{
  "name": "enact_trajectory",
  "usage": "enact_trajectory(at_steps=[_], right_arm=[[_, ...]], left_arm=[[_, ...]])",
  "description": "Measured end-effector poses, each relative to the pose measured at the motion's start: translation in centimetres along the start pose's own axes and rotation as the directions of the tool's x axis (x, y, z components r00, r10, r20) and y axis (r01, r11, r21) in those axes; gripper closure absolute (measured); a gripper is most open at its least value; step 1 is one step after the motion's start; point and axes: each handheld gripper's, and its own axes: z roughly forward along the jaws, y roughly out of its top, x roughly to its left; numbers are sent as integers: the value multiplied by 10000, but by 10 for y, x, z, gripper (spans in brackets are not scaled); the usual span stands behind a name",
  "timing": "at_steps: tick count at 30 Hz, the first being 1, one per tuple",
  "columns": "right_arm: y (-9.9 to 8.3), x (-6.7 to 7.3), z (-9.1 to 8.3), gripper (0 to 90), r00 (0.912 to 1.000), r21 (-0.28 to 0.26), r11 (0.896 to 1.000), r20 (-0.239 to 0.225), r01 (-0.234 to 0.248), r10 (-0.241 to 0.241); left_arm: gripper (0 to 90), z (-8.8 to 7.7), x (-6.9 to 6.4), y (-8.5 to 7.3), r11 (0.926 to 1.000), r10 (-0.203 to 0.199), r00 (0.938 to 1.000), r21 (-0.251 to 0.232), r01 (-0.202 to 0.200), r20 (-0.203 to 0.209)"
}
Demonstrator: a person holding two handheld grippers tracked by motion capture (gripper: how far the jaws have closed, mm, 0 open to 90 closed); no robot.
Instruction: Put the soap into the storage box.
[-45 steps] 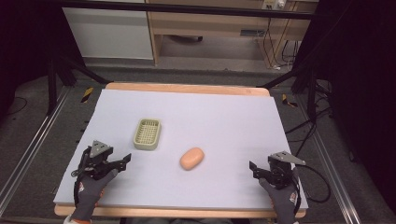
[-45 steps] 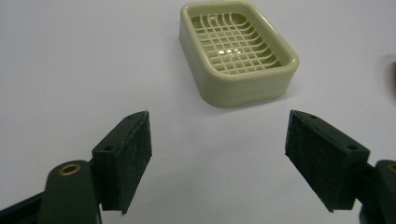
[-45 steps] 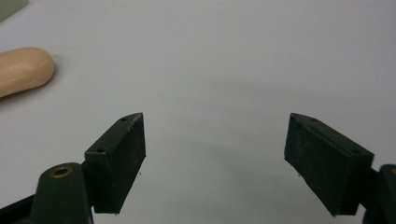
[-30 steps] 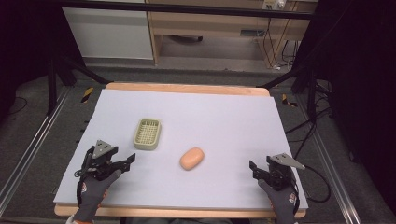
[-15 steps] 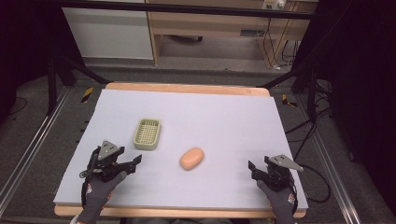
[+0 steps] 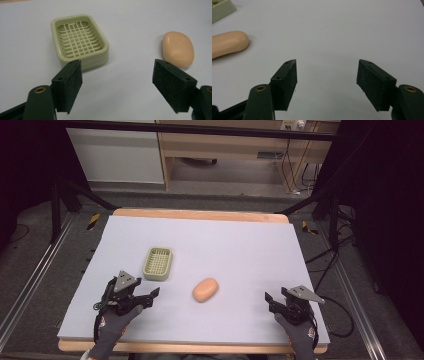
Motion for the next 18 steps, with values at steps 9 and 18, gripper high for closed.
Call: enact_trajectory(at_steps=[9,18], right_arm=[[0,2,0,327,10000,-46,10000,-56,67,-67],[0,2,0,331,9999,-54,10000,-77,78,-79]], left_arm=[[233,4,-12,6,9996,272,9995,-47,-271,175],[238,8,-21,8,9986,511,9979,129,-516,387]])
